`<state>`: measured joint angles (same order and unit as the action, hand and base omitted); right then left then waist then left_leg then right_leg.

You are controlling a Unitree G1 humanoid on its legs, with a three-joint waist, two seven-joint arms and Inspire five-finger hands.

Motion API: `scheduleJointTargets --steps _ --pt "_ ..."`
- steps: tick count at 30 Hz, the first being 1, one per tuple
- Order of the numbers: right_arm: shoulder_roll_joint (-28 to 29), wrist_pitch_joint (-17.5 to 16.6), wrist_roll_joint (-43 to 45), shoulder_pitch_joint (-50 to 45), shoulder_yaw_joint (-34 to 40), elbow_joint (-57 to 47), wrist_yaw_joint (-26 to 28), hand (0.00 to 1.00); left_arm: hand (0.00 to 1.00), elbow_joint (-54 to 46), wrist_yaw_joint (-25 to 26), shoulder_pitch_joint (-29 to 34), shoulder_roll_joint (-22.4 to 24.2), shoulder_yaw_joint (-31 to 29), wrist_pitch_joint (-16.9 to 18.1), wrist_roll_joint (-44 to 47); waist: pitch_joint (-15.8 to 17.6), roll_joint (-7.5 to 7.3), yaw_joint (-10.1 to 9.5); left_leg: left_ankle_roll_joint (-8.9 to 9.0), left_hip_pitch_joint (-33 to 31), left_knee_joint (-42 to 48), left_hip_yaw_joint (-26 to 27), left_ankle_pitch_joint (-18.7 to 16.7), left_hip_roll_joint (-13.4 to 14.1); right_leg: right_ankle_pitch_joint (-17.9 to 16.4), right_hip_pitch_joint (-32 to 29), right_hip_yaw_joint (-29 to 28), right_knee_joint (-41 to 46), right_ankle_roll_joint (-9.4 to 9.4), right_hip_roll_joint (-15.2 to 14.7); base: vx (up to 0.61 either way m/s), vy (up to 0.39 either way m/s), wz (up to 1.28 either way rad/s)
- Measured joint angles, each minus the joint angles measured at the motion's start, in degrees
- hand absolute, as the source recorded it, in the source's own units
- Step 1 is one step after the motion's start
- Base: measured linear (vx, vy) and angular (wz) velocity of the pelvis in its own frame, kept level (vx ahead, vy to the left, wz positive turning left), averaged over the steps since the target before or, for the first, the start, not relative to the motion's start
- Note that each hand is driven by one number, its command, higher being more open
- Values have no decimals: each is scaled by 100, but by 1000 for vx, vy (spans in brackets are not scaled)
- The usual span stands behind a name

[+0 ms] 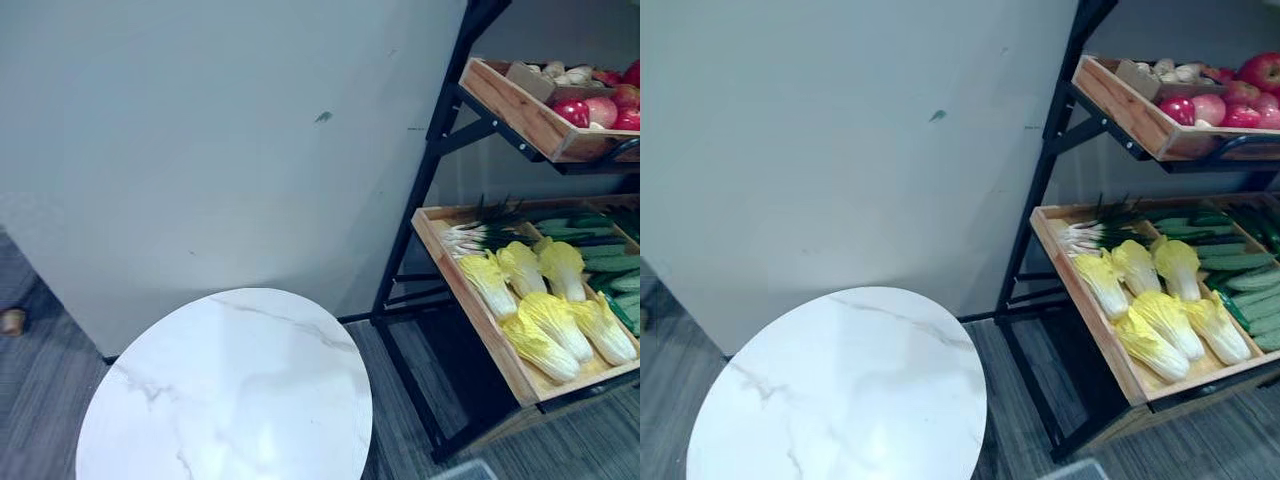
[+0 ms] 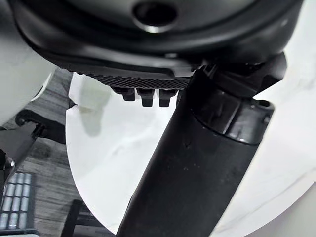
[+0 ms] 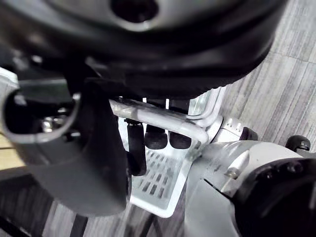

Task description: Pick vegetable in the basket

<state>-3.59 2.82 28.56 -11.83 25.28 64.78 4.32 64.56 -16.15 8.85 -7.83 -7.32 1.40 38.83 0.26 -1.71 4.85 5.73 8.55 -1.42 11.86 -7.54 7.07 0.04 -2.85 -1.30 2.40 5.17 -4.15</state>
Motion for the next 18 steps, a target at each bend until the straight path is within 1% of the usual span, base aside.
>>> scheduleJointTargets --steps 5,6,11,13,18 --pt "-135 4 -148 80 -472 23 -1 0 100 0 48 -3 28 46 102 125 7 6 -22 -19 -126 56 -184 42 -6 -16 2 205 18 7 -45 -29 -30 23" --pt "-164 -19 -146 152 -609 23 0 0 100 3 73 -2 23 160 113 123 8 8 -22 -19 -146 59 -239 61 -10 -15 13 250 14 8 -56 -12 -18 15" --pt "-167 -68 -147 406 -823 84 17 0 100 43 77 -21 11 254 190 123 46 17 -33 -21 -101 68 -375 77 -10 -13 184 403 -68 10 -80 -8 -11 16" --pt "-110 -73 -138 523 -870 107 19 0 100 43 77 -43 18 262 193 115 46 23 -100 -20 -105 69 -382 78 -8 -7 197 411 -94 17 -80 -2 -1 3" --pt "-130 -96 -143 554 -907 116 16 0 100 43 80 -72 13 257 189 -16 63 9 -101 -20 -92 69 -352 78 -4 11 204 393 -155 33 -73 8 -1 -2"
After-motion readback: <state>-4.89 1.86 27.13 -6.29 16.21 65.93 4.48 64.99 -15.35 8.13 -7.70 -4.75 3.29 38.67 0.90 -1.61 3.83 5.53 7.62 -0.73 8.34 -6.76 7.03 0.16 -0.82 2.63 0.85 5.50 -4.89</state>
